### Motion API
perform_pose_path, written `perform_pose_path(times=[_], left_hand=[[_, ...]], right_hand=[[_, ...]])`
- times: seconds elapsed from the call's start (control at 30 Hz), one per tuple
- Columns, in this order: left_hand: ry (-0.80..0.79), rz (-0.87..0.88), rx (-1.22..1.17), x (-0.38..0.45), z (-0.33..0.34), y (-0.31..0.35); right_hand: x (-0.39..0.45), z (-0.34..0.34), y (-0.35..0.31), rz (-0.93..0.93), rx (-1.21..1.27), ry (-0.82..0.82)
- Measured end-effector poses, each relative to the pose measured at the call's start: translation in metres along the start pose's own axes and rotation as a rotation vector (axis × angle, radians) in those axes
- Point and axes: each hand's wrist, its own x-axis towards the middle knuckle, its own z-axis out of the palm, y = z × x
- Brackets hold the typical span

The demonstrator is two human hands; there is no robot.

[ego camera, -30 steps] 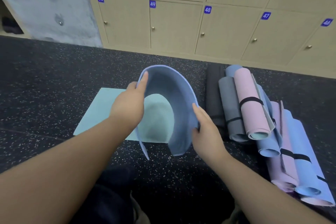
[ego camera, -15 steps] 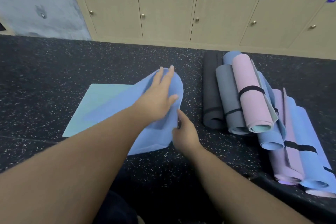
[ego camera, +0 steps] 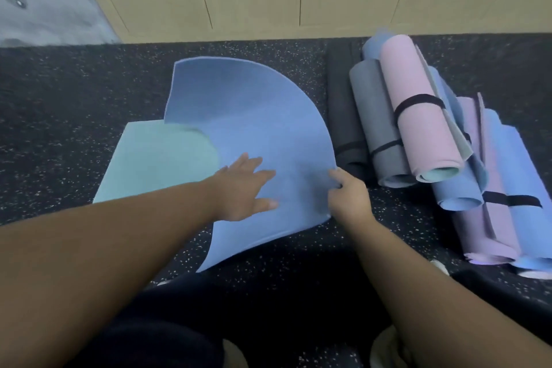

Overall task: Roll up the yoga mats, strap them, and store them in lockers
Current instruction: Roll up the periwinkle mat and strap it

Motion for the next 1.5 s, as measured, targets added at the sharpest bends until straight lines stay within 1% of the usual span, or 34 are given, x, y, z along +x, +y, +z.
perform_pose_path(times=[0.03, 0.17, 0.27, 0.33, 0.4, 0.47, 0.5, 0.57, 0.63, 0.67, 0.73, 0.8, 0.93, 1.0, 1.07, 1.13, 1.23, 1.33, 1.4, 1.47, 1.5], left_hand=[[-0.013, 0.038, 0.006, 0.004, 0.005, 0.004], [-0.041, 0.166, -0.005, 0.022, 0.025, 0.01], [-0.113, 0.237, 0.015, 0.031, 0.035, 0.009], [-0.135, 0.276, 0.036, 0.038, 0.041, 0.007], [-0.105, 0.313, 0.041, 0.046, 0.05, 0.005], [-0.047, 0.327, 0.032, 0.052, 0.059, 0.007], [-0.021, 0.317, 0.023, 0.056, 0.064, 0.007], [0.012, 0.227, -0.004, 0.061, 0.072, 0.007], [0.028, 0.122, -0.025, 0.067, 0.08, 0.003], [0.019, 0.076, -0.032, 0.07, 0.085, 0.0], [0.007, 0.003, -0.069, 0.075, 0.096, -0.007], [0.019, -0.034, -0.182, 0.08, 0.111, -0.011], [0.028, -0.071, -0.461, 0.088, 0.139, -0.008], [0.018, -0.085, -0.507, 0.09, 0.152, -0.007], [0.0, -0.064, -0.473, 0.09, 0.167, -0.012], [-0.04, -0.018, -0.403, 0.089, 0.181, -0.019], [-0.063, 0.035, -0.363, 0.088, 0.196, -0.023], [-0.022, 0.073, -0.404, 0.088, 0.204, -0.022], [0.015, 0.094, -0.338, 0.09, 0.204, -0.026], [0.032, 0.07, -0.274, 0.091, 0.201, -0.035], [0.029, 0.048, -0.268, 0.091, 0.199, -0.039]], right_hand=[[0.003, -0.001, 0.002, 0.034, 0.022, -0.008], [0.013, 0.002, 0.005, 0.07, 0.078, 0.008], [0.019, 0.002, 0.009, 0.058, 0.088, 0.023], [0.022, -0.001, 0.013, 0.038, 0.076, 0.01], [0.026, -0.004, 0.021, 0.02, 0.064, -0.009], [0.033, -0.007, 0.032, 0.053, 0.068, -0.024], [0.038, -0.007, 0.037, 0.063, 0.056, -0.017], [0.042, -0.007, 0.046, 0.016, -0.029, 0.04], [0.037, -0.006, 0.051, -0.128, -0.196, 0.138], [0.032, -0.004, 0.052, -0.224, -0.275, 0.156], [0.022, 0.007, 0.057, -0.336, -0.408, 0.112], [0.018, 0.019, 0.064, -0.344, -0.491, 0.045], [0.017, 0.035, 0.074, -0.286, -0.452, 0.028], [0.02, 0.038, 0.082, -0.206, -0.484, 0.014], [0.024, 0.039, 0.092, -0.147, -0.594, -0.016], [0.025, 0.036, 0.103, -0.08, -0.64, -0.021], [0.026, 0.031, 0.114, 0.027, -0.589, 0.066], [0.028, 0.028, 0.127, 0.108, -0.527, 0.122], [0.029, 0.027, 0.136, 0.157, -0.48, 0.143], [0.028, 0.03, 0.144, 0.204, -0.418, 0.174], [0.027, 0.034, 0.145, 0.195, -0.401, 0.201]])
